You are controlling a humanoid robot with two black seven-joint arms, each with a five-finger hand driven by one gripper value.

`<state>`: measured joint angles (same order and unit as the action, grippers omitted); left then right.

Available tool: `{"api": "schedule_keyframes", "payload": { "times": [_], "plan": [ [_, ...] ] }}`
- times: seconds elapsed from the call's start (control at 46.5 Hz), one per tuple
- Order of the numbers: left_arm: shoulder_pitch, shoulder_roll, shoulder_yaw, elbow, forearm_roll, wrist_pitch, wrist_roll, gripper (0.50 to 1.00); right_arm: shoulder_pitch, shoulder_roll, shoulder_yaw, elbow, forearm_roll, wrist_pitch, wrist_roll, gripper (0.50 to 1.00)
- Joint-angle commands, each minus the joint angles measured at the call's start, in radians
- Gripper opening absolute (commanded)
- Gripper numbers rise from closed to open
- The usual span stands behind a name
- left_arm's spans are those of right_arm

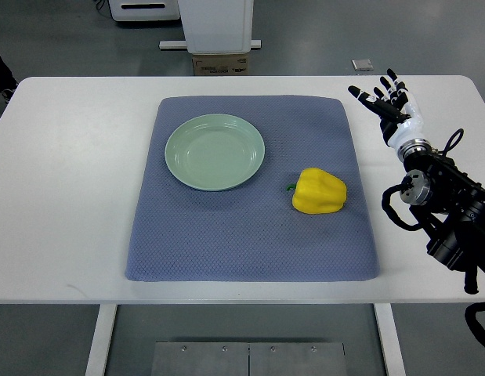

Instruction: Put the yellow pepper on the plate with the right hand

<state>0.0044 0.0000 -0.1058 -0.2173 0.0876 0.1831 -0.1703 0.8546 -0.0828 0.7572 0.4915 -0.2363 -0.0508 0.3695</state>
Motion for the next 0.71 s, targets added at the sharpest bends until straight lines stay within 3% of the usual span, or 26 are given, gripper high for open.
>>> {"api": "schedule_keyframes", "payload": {
  "times": [0.0,0.129,0.344,0.688],
  "plan": [
    [0.0,0.0,0.0,-0.001,0.0,-0.001,0.0,1.0,0.003,0.0,0.001,0.001,0.0,0.002,-0.004,1.0],
    [0.0,0.0,0.0,0.001,0.0,-0.001,0.0,1.0,-0.002,-0.003,0.001,0.002,-0.001,0.048,-0.003,1.0],
    [0.0,0.0,0.0,0.001,0.0,-0.001,0.0,1.0,-0.023,-0.054,-0.028,0.01,-0.032,0.241,0.005,1.0],
    [0.0,0.0,0.0,-0.001,0.0,-0.001,0.0,1.0,-0.022,-0.178,-0.196,0.2,-0.28,0.258,0.144,1.0]
  ]
}}
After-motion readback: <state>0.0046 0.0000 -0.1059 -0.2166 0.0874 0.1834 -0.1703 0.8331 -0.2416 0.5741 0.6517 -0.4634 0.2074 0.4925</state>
